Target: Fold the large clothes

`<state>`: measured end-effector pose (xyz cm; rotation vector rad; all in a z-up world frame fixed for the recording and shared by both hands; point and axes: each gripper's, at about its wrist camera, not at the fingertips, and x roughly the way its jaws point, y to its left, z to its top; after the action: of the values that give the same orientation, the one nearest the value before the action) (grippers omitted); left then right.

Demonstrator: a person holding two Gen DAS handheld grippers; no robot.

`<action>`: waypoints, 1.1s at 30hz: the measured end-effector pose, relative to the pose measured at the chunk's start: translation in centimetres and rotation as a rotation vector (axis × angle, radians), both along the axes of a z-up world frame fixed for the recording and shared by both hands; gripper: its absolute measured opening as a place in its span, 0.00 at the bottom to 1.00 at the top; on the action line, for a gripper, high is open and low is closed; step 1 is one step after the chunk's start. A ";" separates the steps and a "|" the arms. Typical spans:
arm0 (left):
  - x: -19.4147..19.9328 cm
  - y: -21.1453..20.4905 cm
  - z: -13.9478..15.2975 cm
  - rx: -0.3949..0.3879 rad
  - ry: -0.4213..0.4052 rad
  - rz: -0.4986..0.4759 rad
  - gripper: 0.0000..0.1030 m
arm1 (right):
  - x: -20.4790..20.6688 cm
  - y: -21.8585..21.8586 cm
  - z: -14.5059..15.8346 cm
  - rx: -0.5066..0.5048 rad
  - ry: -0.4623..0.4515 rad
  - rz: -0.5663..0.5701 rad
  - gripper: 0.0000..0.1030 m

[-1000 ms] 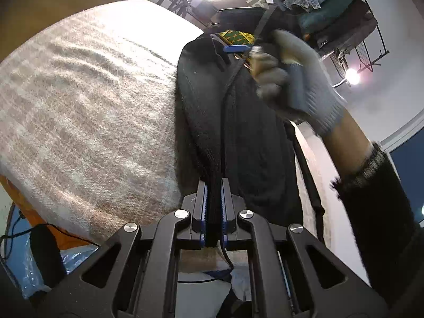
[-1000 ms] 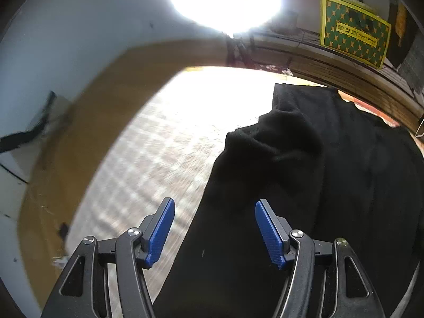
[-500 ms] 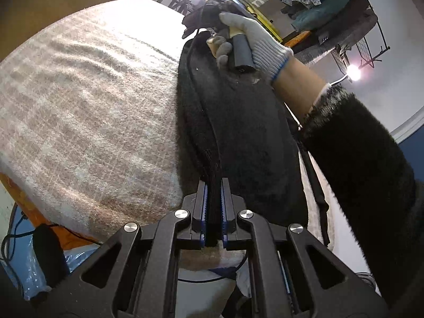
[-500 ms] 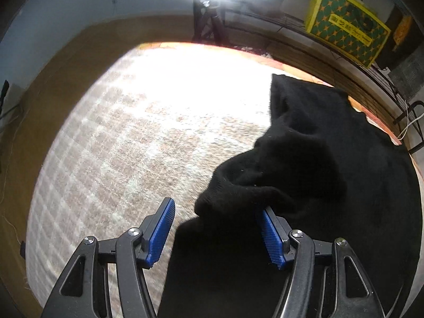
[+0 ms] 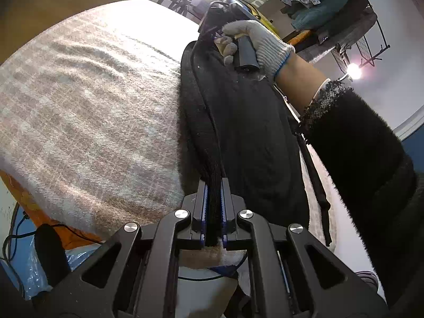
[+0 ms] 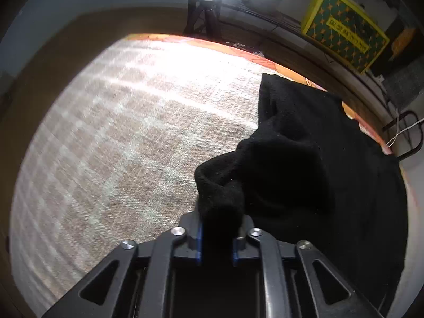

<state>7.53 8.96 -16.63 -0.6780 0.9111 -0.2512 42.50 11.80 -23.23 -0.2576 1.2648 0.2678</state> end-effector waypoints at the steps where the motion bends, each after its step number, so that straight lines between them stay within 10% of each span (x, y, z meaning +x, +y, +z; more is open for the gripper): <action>1: -0.1 0.1 0.0 0.000 -0.003 -0.001 0.05 | 0.0 -0.5 0.2 0.032 0.006 -0.010 0.07; 8: -0.6 -0.3 0.9 0.035 -0.038 -0.026 0.05 | 0.3 -3.9 2.1 0.310 0.032 -0.055 0.06; 33: 0.9 -9.3 1.8 0.194 -0.073 -0.254 0.05 | -0.4 -22.9 3.3 0.583 -0.045 -0.130 0.06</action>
<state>8.48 -0.30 -14.78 -0.3711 0.9372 -0.4052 42.07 -11.13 -19.89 0.3159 1.1023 0.5007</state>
